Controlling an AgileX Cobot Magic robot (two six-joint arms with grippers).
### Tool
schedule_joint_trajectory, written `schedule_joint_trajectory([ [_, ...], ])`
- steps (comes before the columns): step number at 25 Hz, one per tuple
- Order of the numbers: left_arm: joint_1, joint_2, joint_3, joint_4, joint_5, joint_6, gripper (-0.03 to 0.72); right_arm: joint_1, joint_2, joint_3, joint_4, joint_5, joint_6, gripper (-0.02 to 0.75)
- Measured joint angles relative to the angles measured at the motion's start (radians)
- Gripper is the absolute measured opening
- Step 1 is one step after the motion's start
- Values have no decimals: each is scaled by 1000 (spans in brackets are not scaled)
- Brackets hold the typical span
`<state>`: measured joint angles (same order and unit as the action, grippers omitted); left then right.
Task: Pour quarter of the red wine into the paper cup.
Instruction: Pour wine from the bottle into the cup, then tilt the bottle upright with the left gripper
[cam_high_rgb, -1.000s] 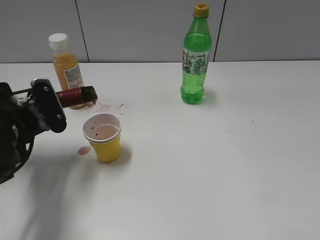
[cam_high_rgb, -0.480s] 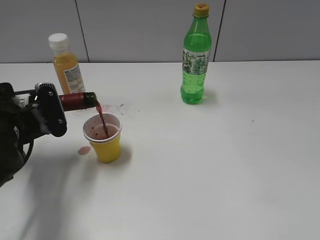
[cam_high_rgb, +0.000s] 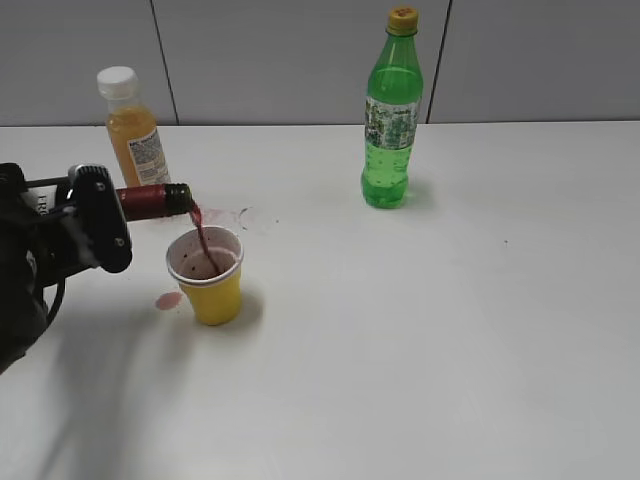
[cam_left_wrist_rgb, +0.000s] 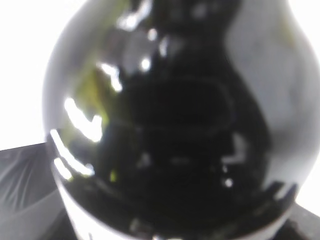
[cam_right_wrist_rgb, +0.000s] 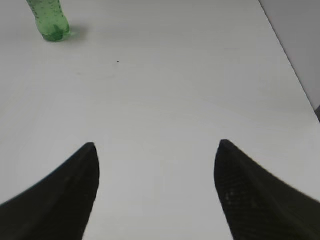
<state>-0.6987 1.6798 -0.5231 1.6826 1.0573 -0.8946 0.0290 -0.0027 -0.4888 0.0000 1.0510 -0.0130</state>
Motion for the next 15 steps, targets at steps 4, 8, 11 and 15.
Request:
schedule_joint_trajectory([
  [4,0,0,0,0,0,8,532,0,0,0,0,0,0,546],
  [8,0,0,0,0,0,5,532,0,0,0,0,0,0,546],
  [11,0,0,0,1,-27,-47,532,0,0,0,0,0,0,546],
  [15,0,0,0,1,-91,-141,532,0,0,0,0,0,0,546],
])
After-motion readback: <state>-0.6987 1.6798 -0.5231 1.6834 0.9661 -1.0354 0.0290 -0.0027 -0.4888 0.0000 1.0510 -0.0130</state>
